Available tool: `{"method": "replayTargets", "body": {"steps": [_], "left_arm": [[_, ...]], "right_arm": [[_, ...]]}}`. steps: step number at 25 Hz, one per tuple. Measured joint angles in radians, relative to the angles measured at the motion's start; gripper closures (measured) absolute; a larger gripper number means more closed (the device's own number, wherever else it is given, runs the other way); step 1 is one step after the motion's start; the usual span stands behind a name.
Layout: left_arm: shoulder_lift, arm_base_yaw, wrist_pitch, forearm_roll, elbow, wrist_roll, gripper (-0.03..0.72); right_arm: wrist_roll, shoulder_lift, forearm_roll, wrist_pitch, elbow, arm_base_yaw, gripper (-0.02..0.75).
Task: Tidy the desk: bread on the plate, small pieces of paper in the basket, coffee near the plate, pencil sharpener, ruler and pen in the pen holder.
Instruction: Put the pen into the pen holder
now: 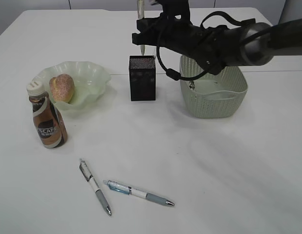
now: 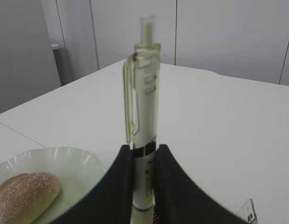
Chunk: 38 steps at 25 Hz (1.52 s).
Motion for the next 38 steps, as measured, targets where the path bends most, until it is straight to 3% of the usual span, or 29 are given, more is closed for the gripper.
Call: {"method": "replayTargets", "body": {"steps": [33, 38], "left_arm": [[0.0, 0.0, 0.0, 0.0, 0.0, 0.0, 0.398], [0.0, 0.0, 0.0, 0.0, 0.0, 0.0, 0.398]], "right_arm": [[0.002, 0.14, 0.002, 0.031, -0.103, -0.026, 0.638], [0.009, 0.14, 0.002, 0.047, -0.103, -0.026, 0.603]]}}
